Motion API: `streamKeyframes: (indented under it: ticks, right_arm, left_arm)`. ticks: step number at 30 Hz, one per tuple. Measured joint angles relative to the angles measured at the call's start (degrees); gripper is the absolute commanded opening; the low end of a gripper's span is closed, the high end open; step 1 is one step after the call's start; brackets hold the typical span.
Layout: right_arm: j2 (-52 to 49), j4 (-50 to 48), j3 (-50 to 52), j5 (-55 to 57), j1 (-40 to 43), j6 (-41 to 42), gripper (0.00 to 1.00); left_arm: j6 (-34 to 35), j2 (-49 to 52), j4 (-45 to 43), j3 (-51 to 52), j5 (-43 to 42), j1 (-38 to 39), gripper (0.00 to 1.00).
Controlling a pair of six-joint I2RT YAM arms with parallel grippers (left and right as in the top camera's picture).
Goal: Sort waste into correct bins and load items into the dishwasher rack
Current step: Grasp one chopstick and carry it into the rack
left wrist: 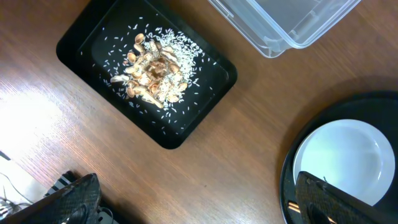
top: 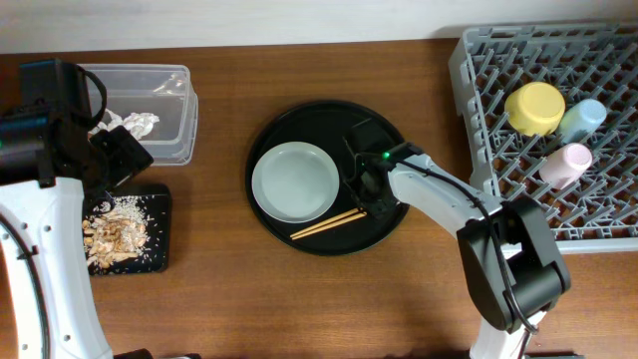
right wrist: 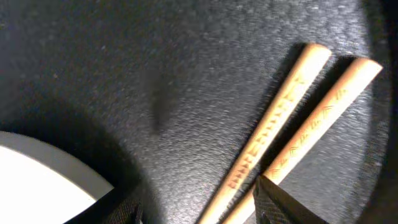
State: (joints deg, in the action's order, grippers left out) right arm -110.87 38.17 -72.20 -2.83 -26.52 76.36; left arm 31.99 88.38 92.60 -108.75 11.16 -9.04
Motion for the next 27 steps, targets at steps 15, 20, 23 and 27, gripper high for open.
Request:
streamKeyframes:
  ticks: [15, 20, 23, 27]
  right_arm:
    - [-1.86, 0.55, -0.42, -0.50, 0.31, 0.11, 0.04]
    - [-1.97, 3.93, -3.61, -3.32, 4.13, -2.54, 0.04]
    - [-1.97, 7.93, -6.84, -5.01, 7.13, -6.12, 0.04]
    - [-1.97, 13.51, -12.66, -7.02, 10.84, -12.35, 0.04]
  left_arm:
    - [0.00, 0.00, -0.02, 0.00, -0.02, 0.00, 1.00]
    - [0.00, 0.00, -0.02, 0.00, 0.00, 0.00, 0.99]
    - [0.00, 0.00, -0.02, 0.00, 0.00, 0.00, 0.99]
    - [0.00, 0.00, 0.00, 0.00, 0.02, 0.00, 0.99]
